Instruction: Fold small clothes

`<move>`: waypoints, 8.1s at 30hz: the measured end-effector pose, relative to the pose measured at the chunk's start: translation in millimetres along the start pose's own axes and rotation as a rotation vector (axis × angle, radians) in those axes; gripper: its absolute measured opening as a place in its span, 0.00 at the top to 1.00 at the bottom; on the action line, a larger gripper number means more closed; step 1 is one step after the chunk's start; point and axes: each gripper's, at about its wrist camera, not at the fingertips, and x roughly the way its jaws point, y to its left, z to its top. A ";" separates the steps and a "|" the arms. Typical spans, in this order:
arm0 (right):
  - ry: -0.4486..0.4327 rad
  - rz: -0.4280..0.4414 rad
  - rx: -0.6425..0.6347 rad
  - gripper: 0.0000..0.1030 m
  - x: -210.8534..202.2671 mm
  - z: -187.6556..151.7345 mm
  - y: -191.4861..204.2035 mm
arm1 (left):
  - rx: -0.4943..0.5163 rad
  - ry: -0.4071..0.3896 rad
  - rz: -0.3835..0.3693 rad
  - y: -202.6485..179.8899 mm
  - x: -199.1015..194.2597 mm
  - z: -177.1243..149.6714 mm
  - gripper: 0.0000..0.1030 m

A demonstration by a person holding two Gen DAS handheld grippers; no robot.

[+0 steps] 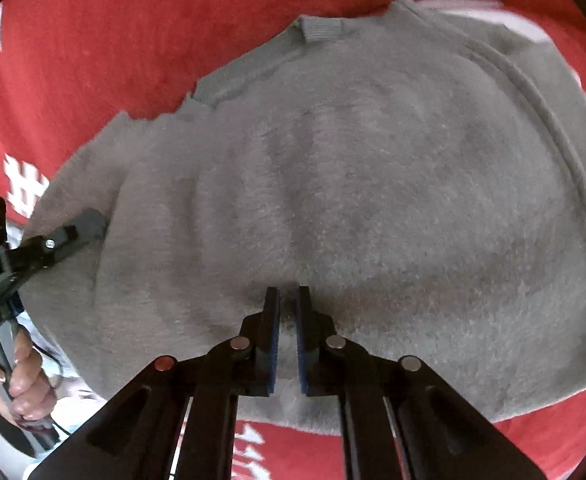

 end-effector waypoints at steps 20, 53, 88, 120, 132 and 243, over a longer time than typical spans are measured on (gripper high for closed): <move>-0.123 0.403 0.459 0.87 -70.9 -19.3 -181.1 | 0.469 0.150 0.323 -252.6 173.0 3.8 0.66; -0.124 0.574 0.503 0.33 -74.6 -76.7 -174.4 | 0.003 0.148 0.329 -105.1 92.7 -9.4 0.23; -0.192 0.180 0.217 0.46 -140.8 57.4 -171.8 | 0.130 0.103 0.376 -99.3 85.7 -23.3 0.23; -0.014 -0.083 -0.049 0.95 -111.6 38.9 -170.2 | 0.130 0.109 0.411 -115.7 88.6 -38.4 0.23; -0.082 -0.039 0.025 0.61 -155.6 34.1 -190.5 | 0.127 0.102 0.419 -113.8 92.0 -36.3 0.23; -0.054 -0.452 -0.100 0.00 -163.3 -159.7 62.3 | 0.004 0.117 0.607 -73.1 -149.0 -202.6 0.01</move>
